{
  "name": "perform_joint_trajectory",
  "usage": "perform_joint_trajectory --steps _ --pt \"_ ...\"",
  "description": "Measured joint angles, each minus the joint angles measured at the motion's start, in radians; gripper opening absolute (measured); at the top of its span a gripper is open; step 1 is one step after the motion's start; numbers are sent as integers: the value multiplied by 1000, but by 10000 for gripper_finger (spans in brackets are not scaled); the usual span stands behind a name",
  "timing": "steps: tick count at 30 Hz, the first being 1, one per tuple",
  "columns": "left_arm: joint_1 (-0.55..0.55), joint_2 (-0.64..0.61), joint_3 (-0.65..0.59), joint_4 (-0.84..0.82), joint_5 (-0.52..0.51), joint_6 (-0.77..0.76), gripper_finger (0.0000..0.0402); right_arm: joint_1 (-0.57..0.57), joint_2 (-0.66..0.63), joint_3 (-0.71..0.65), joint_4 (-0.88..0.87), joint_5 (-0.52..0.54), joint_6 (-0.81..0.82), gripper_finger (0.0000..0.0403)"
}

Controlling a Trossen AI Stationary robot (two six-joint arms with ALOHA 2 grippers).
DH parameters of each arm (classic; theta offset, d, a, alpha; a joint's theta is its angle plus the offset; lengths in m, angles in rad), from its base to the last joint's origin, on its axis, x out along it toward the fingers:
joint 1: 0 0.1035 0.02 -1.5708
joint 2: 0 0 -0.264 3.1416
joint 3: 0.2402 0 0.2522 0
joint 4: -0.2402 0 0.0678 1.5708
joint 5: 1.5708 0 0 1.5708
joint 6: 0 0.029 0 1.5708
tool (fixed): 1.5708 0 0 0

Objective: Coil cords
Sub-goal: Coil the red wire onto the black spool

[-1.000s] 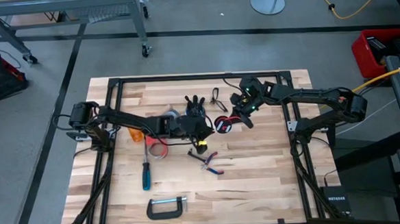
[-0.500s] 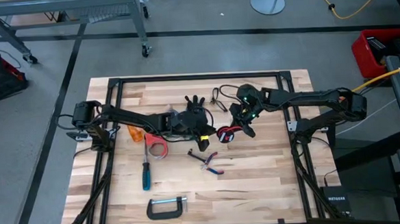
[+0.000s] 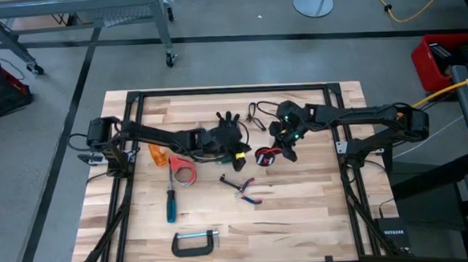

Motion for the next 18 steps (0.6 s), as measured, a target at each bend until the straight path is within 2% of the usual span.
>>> perform_joint_trajectory --steps 5,10,15,18 --pt "39 0 0 -29 -4 -44 45 -72 29 0 -53 -6 59 5" --pt "48 0 0 -35 33 -50 45 -150 133 0 -33 -81 112 5" --pt "43 -2 0 -42 87 -41 45 -190 269 0 83 -207 184 5" --pt "41 -2 0 -42 105 -28 45 -189 338 0 177 -238 230 5"
